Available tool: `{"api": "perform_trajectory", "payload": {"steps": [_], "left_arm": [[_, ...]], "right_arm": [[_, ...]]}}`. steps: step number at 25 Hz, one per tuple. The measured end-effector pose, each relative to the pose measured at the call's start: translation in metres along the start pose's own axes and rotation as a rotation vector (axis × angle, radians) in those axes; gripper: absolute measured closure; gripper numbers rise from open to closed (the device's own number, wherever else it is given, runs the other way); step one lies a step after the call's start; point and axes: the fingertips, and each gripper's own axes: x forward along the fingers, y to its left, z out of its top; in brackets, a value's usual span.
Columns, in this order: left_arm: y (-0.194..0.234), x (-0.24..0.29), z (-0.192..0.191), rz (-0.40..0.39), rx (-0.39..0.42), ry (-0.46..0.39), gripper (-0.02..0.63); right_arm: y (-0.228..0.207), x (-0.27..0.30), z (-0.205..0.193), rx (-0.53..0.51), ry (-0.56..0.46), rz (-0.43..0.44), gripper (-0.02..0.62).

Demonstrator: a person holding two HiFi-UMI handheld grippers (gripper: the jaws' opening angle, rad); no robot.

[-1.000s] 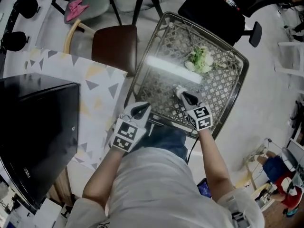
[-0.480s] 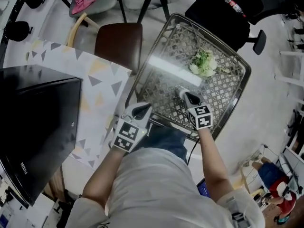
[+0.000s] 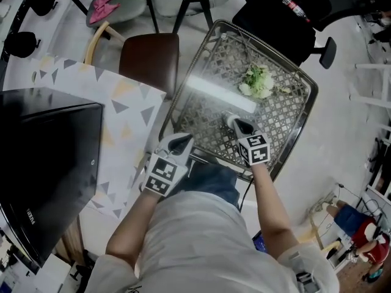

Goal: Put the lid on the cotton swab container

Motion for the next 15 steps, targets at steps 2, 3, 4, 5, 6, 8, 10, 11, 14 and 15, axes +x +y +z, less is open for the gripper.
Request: {"api": "perform_trajectory", "payload": {"steps": [2,3,4,5,6,8,10,11,14,15], "left_arm": [[-0.002,-0.001,0.003,-0.001,0.009,-0.006,0.597],[-0.002,-0.002,0.004,-0.001,0.014,-0.01,0.597],[-0.003,-0.003,0.006,-0.001,0.017,-0.013,0.597],[-0.003,-0.004,0.008,0.0,0.019,-0.017,0.597],[-0.003,-0.005,0.011,0.001,0.02,-0.022,0.597],[-0.004,-0.007,0.014,0.002,0.021,-0.031,0.597],[-0.005,-0.009,0.018,0.001,0.027,-0.041,0.597],[-0.006,-0.009,0.021,-0.002,0.033,-0.046,0.597],[-0.01,-0.01,0.03,-0.013,0.059,-0.061,0.597],[-0.011,-0.011,0.033,-0.016,0.066,-0.067,0.597]], "right_arm": [[0.001,0.0,0.0,-0.003,-0.004,-0.007,0.592],[0.001,-0.001,0.001,-0.011,-0.005,-0.012,0.592],[0.001,-0.003,0.002,-0.02,-0.006,-0.017,0.592],[0.001,-0.005,0.004,-0.027,-0.009,-0.021,0.592],[0.001,-0.008,0.005,-0.031,-0.012,-0.025,0.592],[0.002,-0.016,0.008,-0.036,-0.023,-0.03,0.592],[0.004,-0.026,0.012,-0.046,-0.035,-0.035,0.592],[0.005,-0.032,0.015,-0.052,-0.045,-0.037,0.592],[0.009,-0.049,0.027,-0.058,-0.081,-0.045,0.592],[0.011,-0.056,0.031,-0.057,-0.096,-0.048,0.592]]}}
